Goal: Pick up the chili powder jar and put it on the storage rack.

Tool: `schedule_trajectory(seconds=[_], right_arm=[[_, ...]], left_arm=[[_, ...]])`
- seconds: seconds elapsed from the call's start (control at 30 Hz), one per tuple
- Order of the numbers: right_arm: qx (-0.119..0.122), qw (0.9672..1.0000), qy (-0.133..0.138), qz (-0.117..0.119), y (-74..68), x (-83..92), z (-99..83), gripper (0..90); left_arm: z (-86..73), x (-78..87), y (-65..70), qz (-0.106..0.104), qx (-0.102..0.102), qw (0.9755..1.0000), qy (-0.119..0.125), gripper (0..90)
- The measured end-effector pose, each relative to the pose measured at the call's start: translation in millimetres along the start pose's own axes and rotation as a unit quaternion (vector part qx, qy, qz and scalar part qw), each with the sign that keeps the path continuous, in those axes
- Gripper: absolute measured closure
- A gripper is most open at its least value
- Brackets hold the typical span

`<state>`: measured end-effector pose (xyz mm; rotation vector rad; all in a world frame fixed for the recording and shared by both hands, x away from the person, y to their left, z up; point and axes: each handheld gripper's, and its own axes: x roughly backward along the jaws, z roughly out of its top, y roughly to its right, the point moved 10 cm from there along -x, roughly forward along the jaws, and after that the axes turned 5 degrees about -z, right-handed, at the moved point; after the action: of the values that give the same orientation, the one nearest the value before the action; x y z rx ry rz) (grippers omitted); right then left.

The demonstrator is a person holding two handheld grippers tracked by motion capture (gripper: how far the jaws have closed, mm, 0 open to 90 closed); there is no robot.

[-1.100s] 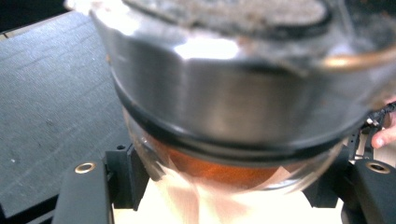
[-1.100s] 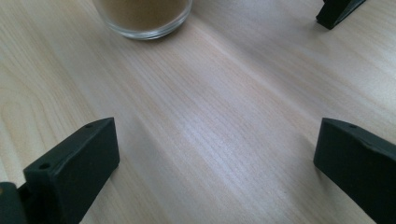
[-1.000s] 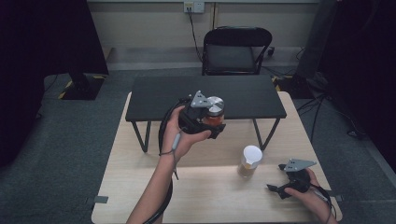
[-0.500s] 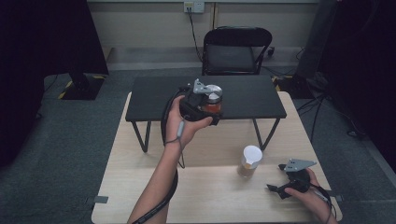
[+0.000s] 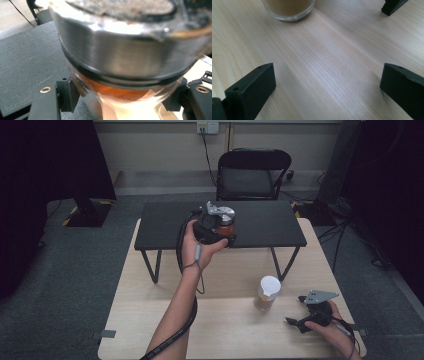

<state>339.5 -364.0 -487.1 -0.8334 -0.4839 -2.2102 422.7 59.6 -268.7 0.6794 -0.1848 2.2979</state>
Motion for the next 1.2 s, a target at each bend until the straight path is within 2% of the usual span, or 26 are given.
schedule_trajectory(seconds=[0.3, 0.53, 0.9, 1.03, 1.13, 1.2], right_arm=[[0.000, 1.0000, 0.000, 0.000, 0.0, 0.0, 0.0, 0.0], [0.000, 1.0000, 0.000, 0.000, 0.0, 0.0, 0.0, 0.0], [0.000, 1.0000, 0.000, 0.000, 0.0, 0.0, 0.0, 0.0], [0.000, 1.0000, 0.000, 0.000, 0.0, 0.0, 0.0, 0.0], [0.000, 1.0000, 0.000, 0.000, 0.0, 0.0, 0.0, 0.0], [0.000, 1.0000, 0.000, 0.000, 0.0, 0.0, 0.0, 0.0]], left_arm=[[0.8, -4.4, -5.2, 0.009, 0.013, 0.9999, 0.005, 30.7], [1.0, -7.1, -8.3, 0.024, 0.019, 0.9995, 0.011, 30.7], [0.3, -8.9, -7.6, 0.026, 0.014, 0.9995, 0.014, 30.5], [-1.6, -9.7, -8.4, 0.022, 0.024, 0.9993, 0.021, 29.7], [-1.9, -9.9, -7.6, 0.025, 0.022, 0.9993, 0.019, 27.3], [-2.9, -11.2, -6.1, 0.028, 0.025, 0.9992, 0.016, 21.1]])
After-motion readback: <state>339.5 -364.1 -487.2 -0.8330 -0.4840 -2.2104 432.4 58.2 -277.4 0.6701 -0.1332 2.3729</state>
